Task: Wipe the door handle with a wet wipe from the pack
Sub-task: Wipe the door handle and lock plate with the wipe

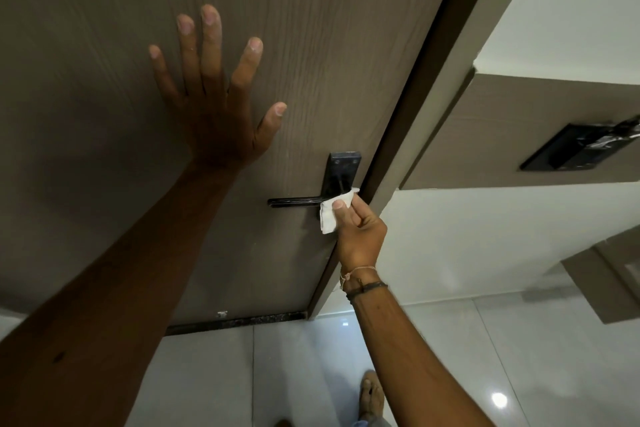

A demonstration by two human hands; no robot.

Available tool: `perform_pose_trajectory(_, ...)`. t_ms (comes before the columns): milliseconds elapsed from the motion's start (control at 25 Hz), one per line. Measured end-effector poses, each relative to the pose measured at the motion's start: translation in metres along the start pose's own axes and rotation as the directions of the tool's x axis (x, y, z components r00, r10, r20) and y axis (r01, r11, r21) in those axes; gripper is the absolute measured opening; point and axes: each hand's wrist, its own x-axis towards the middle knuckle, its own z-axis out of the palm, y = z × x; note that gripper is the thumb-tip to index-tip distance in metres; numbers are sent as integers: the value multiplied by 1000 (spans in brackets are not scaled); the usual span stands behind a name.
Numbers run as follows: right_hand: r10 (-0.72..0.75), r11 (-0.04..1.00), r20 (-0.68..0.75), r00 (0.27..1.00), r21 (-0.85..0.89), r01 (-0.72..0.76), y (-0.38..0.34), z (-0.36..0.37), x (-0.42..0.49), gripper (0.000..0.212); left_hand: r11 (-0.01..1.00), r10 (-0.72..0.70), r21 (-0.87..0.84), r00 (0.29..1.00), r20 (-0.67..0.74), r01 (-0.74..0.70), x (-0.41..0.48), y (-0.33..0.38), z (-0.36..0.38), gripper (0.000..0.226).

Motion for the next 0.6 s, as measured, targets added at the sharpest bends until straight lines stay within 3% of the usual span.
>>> perform_pose_trajectory(80, -55, 996, -15, 998, -73, 54, -2, 0, -4, 27, 1000, 6, 7, 1000, -3, -6, 0, 1, 0, 74)
perform_pose_trajectory(160, -278, 894, 32, 960, -357, 270, -3, -6, -4, 41, 1000, 9, 7, 1000, 3, -9, 2, 2, 0, 73)
perform_pose_trajectory(240, -519, 516, 300, 800, -636, 573, 1, -13, 2, 57, 1000, 14, 5, 1000, 20, -14, 4, 3, -2, 71)
perform_pose_trajectory(280, -563, 299, 440, 699, -681, 669, 0, -16, 9, 67, 1000, 14, 1, 1000, 28, -14, 5, 4, -3, 71)
perform_pose_trajectory(360, -547, -40, 642, 537, -661, 750, -7, -22, 18, 78, 1000, 3, -11, 999, 48, -2, 4, 5, -6, 70)
perform_pose_trajectory(440, -465, -234, 766, 443, -589, 773, -17, -23, 22, 78, 1000, -8, -11, 998, 55, 9, 4, 5, -7, 70)
perform_pose_trajectory(520, -371, -328, 834, 408, -529, 783, -27, -19, 20, 72, 1000, -12, -8, 999, 50, 13, 4, 4, -6, 70)
perform_pose_trajectory(600, -305, -312, 848, 433, -519, 796, -38, -8, 14, 53, 1000, -10, -2, 999, 40, 10, 4, 3, -5, 72)
